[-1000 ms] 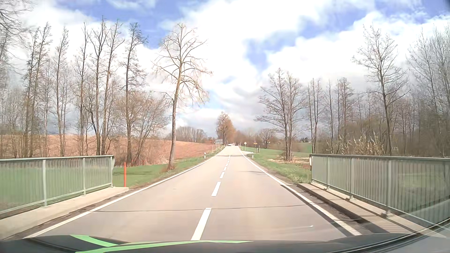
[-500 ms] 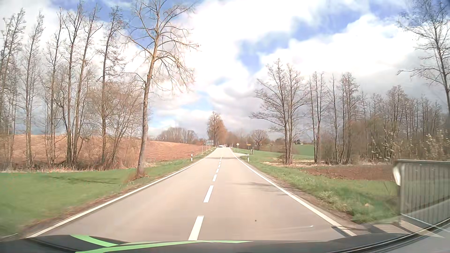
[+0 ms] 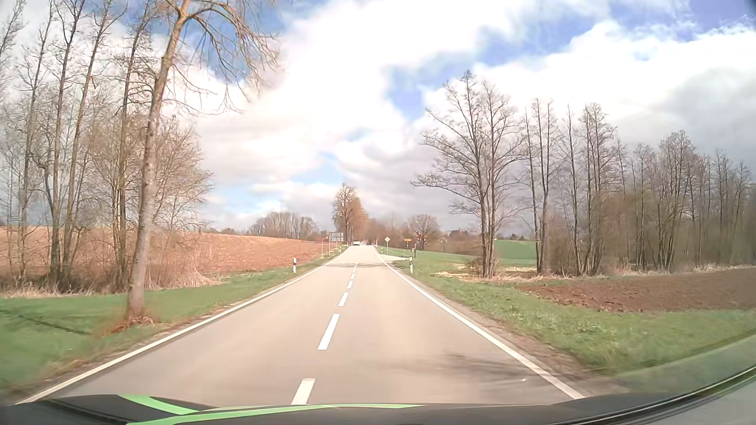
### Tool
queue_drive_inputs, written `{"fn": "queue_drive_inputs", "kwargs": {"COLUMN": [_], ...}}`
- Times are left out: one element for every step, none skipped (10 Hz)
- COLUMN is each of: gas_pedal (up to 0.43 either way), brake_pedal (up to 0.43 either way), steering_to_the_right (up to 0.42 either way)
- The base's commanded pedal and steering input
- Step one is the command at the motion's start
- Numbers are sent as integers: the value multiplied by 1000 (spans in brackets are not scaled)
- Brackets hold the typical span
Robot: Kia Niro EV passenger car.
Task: Follow the waypoints while adhering to traffic rules and regulations
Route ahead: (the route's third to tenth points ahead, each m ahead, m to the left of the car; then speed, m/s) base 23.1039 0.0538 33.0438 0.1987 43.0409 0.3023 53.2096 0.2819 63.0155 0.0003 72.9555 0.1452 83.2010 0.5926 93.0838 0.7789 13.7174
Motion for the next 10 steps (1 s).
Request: {"fn": "queue_drive_inputs", "kwargs": {"gas_pedal": [280, 280, 287, 287, 287, 287, 299, 299, 299, 299], "brake_pedal": [0, 0, 0, 0, 0, 0, 0, 0, 0, 0], "steering_to_the_right": [3, 3, 0, -3, -4, -4, -5, -5, -5, -3]}}
